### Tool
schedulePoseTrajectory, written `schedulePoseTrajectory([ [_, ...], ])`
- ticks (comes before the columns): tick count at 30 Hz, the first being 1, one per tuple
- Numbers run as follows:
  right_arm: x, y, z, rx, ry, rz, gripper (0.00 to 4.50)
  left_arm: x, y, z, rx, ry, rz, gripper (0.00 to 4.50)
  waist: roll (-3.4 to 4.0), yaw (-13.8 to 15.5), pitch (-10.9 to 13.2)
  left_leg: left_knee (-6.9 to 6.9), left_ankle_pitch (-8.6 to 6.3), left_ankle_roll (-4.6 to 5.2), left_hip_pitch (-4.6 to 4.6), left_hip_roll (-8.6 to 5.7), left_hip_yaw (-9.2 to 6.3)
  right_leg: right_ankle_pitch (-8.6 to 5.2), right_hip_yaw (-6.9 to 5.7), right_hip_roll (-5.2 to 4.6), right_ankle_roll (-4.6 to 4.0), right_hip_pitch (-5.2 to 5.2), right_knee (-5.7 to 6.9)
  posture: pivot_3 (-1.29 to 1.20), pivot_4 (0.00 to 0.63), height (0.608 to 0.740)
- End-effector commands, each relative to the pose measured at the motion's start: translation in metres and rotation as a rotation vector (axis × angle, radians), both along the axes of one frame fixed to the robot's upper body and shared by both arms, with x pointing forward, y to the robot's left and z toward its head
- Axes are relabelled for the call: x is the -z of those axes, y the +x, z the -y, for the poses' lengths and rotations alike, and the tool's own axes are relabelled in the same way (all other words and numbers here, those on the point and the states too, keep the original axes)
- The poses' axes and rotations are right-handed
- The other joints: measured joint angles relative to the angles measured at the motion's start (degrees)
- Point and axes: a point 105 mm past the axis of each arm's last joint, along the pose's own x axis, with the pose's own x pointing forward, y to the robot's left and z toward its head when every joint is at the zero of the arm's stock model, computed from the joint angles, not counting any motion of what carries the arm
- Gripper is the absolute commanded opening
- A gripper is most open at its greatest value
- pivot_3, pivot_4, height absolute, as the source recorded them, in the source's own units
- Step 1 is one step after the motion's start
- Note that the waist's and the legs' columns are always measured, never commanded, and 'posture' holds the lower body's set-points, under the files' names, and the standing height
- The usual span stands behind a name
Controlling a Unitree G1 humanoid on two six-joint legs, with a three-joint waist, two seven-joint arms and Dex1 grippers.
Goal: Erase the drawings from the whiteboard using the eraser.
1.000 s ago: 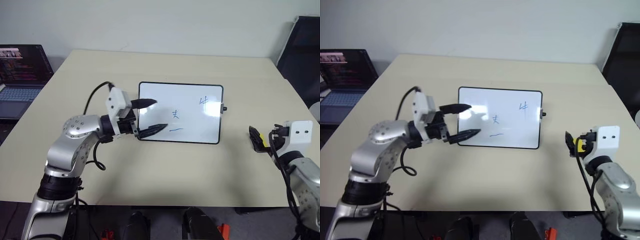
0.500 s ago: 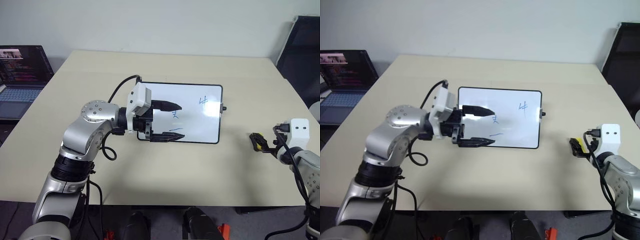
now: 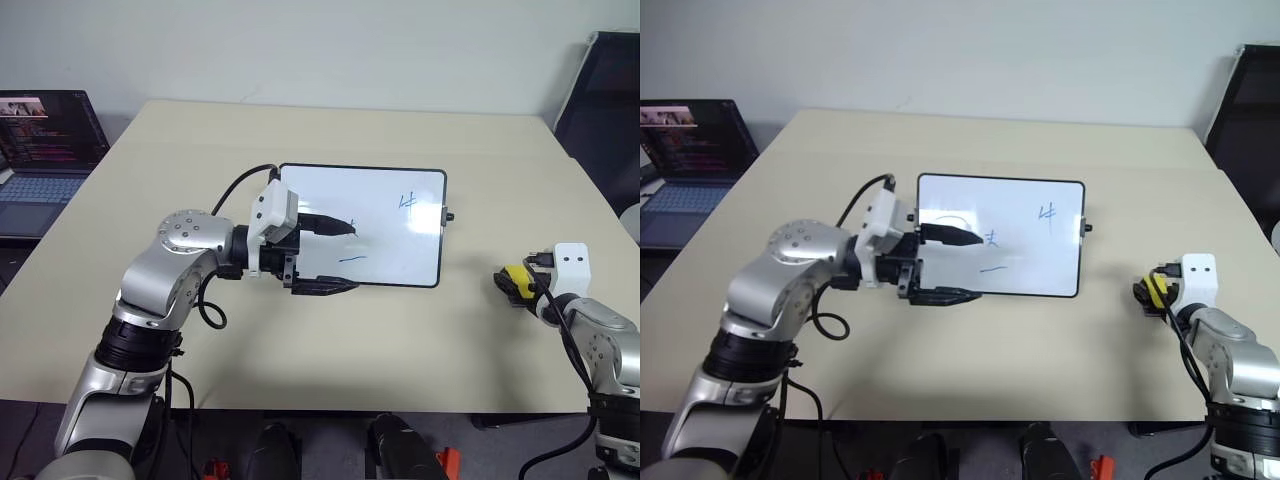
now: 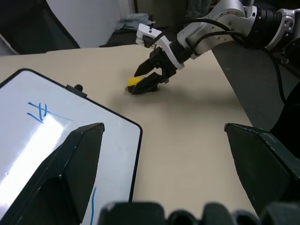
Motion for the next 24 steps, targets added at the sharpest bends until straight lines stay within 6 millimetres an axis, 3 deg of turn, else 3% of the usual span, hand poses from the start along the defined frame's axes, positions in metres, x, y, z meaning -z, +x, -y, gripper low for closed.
schedulePoseTrajectory([
  [1, -0.018, 0.005, 0.005, 0.006, 0.000, 0.072, 3.25, -0.011, -0.005, -0.002, -0.004, -0.010, 0.056, 4.50, 0.01, -0.01, 0.00, 0.00, 0.00, 0.00, 0.00, 0.00, 0.00, 0.00, 0.00, 0.00, 0.00, 0.00, 0.00, 0.00, 0.150, 0.740],
  [6, -0.021, 0.006, 0.008, 0.014, 0.021, 0.086, 1.43, -0.008, -0.004, -0.006, -0.044, -0.019, 0.042, 4.50, 0.01, -0.02, 0.00, 0.01, 0.00, 0.00, 0.00, 0.00, 0.00, 0.00, 0.01, 0.00, -0.01, 0.01, 0.00, 0.00, 0.150, 0.740],
  [7, -0.021, 0.005, 0.008, 0.015, 0.026, 0.088, 1.31, -0.007, -0.003, -0.008, -0.054, -0.019, 0.038, 4.50, 0.01, -0.04, 0.00, 0.01, 0.00, 0.00, 0.00, 0.00, 0.00, 0.00, 0.00, 0.00, -0.01, 0.01, 0.00, 0.00, 0.150, 0.740],
  [12, -0.024, 0.002, 0.006, 0.000, 0.028, 0.098, 1.30, 0.004, 0.003, -0.024, -0.186, -0.023, -0.009, 4.50, 0.03, -0.08, 0.01, 0.01, 0.00, 0.00, 0.01, 0.00, -0.01, 0.00, 0.01, 0.00, -0.01, 0.00, 0.01, 0.00, 0.150, 0.740],
  [15, -0.032, -0.008, -0.004, -0.053, -0.014, 0.120, 1.30, 0.024, -0.003, -0.037, -0.313, -0.035, -0.074, 4.50, 0.11, -0.09, -0.02, -0.02, 0.00, 0.00, 0.00, 0.01, -0.03, -0.01, 0.00, 0.00, -0.01, -0.01, 0.01, 0.00, 0.150, 0.740],
  [20, -0.049, -0.026, -0.035, -0.152, -0.080, 0.192, 1.30, 0.034, -0.008, -0.041, -0.456, -0.081, -0.094, 4.50, 0.11, 0.26, 0.00, -0.06, -0.02, -0.01, -0.02, 0.02, -0.15, -0.18, -0.15, 0.00, -0.12, -0.01, 0.02, 0.00, 0.150, 0.740],
  [24, -0.071, -0.034, -0.074, -0.267, -0.147, 0.310, 1.30, 0.034, -0.008, -0.037, -0.515, -0.093, -0.069, 4.50, 0.10, 0.25, 0.00, 0.14, -0.01, -0.02, 0.03, 0.00, -0.27, -0.21, -0.23, -0.01, -0.26, 0.13, 0.07, 0.00, 0.150, 0.740],
])
